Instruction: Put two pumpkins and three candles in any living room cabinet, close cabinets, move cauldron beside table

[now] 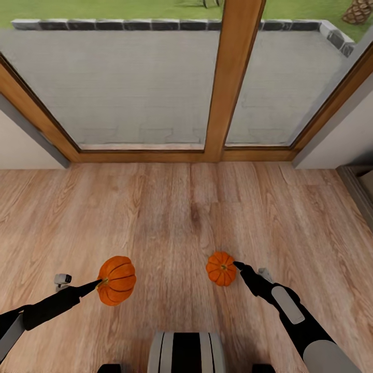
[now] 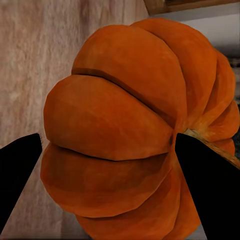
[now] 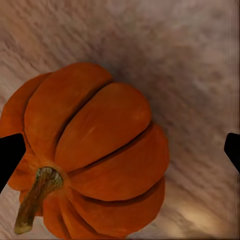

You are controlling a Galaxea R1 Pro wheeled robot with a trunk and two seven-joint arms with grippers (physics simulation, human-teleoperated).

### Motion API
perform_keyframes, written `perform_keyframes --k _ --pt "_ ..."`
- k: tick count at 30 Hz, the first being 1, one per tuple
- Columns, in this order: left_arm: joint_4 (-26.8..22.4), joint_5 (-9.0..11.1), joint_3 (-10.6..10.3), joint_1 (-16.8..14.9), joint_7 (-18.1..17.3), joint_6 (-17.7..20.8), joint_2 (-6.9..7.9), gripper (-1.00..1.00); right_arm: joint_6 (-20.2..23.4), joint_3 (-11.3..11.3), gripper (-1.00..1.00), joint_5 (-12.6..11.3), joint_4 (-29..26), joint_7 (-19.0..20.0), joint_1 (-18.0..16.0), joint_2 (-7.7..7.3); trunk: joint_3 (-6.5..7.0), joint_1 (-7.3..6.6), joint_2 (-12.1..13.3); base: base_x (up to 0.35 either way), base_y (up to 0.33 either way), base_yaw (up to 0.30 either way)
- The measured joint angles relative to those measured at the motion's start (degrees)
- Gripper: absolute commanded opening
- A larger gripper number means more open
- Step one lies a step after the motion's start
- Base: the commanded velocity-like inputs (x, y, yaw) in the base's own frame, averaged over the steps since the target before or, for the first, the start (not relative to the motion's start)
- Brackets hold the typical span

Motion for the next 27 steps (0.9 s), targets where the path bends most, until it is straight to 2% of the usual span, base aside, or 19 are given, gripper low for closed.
perform_keyframes --k 5,7,11,27 --pt "0.0 0.1 0.0 0.0 -0.1 0.0 0.00 -1.00 0.2 0.4 1.00 0.3 0.0 -1.5 0.0 0.04 -0.67 0.07 0.0 0.000 0.000 0.000" --pt "0.0 0.1 0.0 0.0 -0.1 0.0 0.00 -1.00 0.3 2.6 1.00 0.3 0.0 -1.8 0.0 0.08 -0.67 0.07 0.0 0.000 0.000 0.000" --pt "0.0 0.1 0.0 0.0 -0.1 0.0 0.00 -1.00 0.2 4.6 1.00 0.4 0.1 -1.9 0.0 0.09 -0.67 0.07 0.0 0.000 0.000 0.000" --pt "0.0 0.1 0.1 0.0 -0.1 0.0 0.00 -1.00 0.2 5.7 1.00 0.4 0.0 -1.8 0.0 0.10 -0.67 0.07 0.0 0.010 0.000 0.000"
